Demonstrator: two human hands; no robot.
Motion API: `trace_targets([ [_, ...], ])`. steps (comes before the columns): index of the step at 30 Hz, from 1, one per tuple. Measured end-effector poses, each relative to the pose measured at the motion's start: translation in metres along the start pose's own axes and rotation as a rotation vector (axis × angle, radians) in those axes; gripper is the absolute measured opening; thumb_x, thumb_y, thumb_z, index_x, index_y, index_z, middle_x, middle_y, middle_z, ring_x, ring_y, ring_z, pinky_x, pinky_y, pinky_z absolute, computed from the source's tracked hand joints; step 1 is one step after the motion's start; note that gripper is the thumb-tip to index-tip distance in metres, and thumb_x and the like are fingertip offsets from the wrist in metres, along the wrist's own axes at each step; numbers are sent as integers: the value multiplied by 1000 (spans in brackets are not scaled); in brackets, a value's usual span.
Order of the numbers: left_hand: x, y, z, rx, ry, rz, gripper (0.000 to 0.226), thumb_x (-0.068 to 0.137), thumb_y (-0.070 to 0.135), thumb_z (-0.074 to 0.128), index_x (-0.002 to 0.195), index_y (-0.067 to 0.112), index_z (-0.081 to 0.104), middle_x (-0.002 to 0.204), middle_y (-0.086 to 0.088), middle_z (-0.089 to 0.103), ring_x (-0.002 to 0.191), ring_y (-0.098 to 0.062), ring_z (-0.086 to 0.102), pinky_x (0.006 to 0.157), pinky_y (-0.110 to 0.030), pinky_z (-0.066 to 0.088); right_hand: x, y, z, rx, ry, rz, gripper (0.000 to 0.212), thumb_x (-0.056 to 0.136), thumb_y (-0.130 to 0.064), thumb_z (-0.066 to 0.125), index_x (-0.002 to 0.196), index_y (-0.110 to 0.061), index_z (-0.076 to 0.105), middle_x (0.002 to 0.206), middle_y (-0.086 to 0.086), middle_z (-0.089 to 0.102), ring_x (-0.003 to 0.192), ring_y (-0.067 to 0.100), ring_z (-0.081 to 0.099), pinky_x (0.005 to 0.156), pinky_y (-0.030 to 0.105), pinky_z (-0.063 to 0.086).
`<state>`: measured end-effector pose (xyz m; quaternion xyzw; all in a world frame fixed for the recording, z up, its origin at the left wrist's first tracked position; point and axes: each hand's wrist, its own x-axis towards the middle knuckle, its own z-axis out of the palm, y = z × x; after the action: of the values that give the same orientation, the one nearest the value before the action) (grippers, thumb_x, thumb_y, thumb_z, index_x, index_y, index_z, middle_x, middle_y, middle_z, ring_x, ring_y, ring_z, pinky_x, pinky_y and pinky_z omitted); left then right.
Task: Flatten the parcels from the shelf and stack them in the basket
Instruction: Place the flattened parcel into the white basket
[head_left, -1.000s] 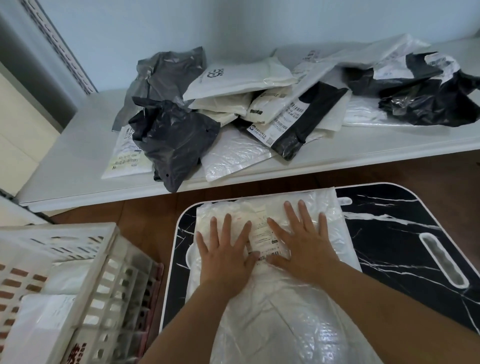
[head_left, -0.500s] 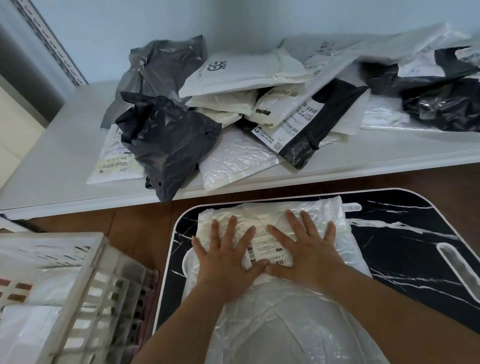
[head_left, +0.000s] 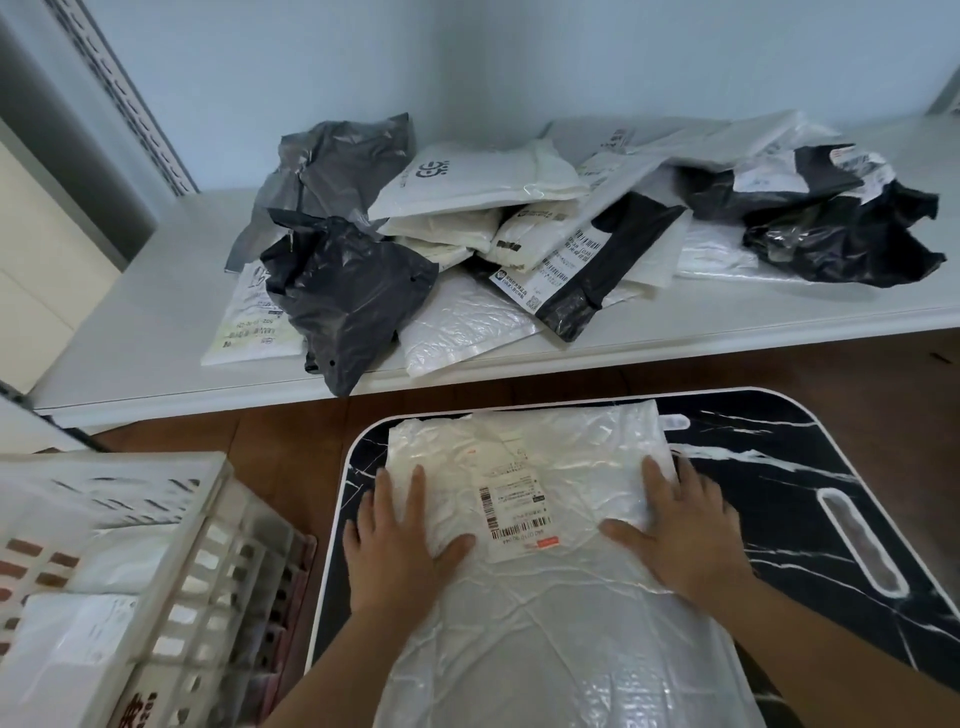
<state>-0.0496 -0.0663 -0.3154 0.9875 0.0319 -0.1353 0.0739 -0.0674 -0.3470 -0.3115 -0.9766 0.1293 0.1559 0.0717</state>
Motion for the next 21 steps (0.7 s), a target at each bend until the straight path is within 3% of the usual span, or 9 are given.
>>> trace_targets([
  [2,-12,-3,-11,-118,51,-96,102,78,74,50,153,24,0,155,-9,18,140,-27,27,111,-39,30,-11,-4,-6,140,81,96,92,81,-73,49,148,-16,21,143,13,33,132,30,33,105,43,36],
  [4,-23,-4,-24,-361,58,-219,94,77,56,69,147,15,23,141,-8,40,126,-25,45,99,-36,42,-19,-12,-11,398,65,211,84,79,-55,68,138,-6,33,131,16,42,119,32,46,97,40,43],
  [7,-38,-6,-40,-669,9,-415,69,74,34,80,127,5,47,119,-11,57,110,-29,57,86,-37,47,-29,-18,-21,627,-38,343,80,76,-36,79,131,2,35,126,20,51,114,35,54,90,39,45],
  [10,-50,-20,-54,-914,-82,-555,59,70,28,85,112,-3,59,96,-11,62,92,-31,64,78,-36,54,-40,-20,-32,706,-111,367,68,71,-30,84,120,4,51,112,18,63,105,35,61,90,41,51],
  [12,-63,-32,-69,-1121,-202,-585,66,59,25,92,110,-5,62,98,-15,67,89,-34,66,82,-43,56,-51,-25,-45,749,-164,335,52,70,-29,86,104,2,62,101,17,67,95,33,64,89,45,53],
  [16,-88,-59,-107,-1165,-290,-532,72,58,22,92,118,-2,58,108,-19,66,97,-36,64,88,-48,53,-74,-47,-72,774,-196,256,39,75,-24,83,94,1,58,97,15,65,95,33,63,89,43,52],
  [19,-105,-87,-141,-1152,-242,-522,64,68,14,86,122,-3,56,113,-21,64,99,-36,63,84,-45,53,-89,-74,-82,836,-215,195,53,76,-21,82,113,11,59,107,23,66,95,35,65,84,43,54],
  [21,-115,-115,-167,-1118,-184,-511,49,72,12,83,112,0,58,108,-20,65,98,-35,63,82,-44,53,-102,-102,-88,895,-272,140,60,79,-18,79,125,11,54,112,26,64,91,35,66,70,38,55],
])
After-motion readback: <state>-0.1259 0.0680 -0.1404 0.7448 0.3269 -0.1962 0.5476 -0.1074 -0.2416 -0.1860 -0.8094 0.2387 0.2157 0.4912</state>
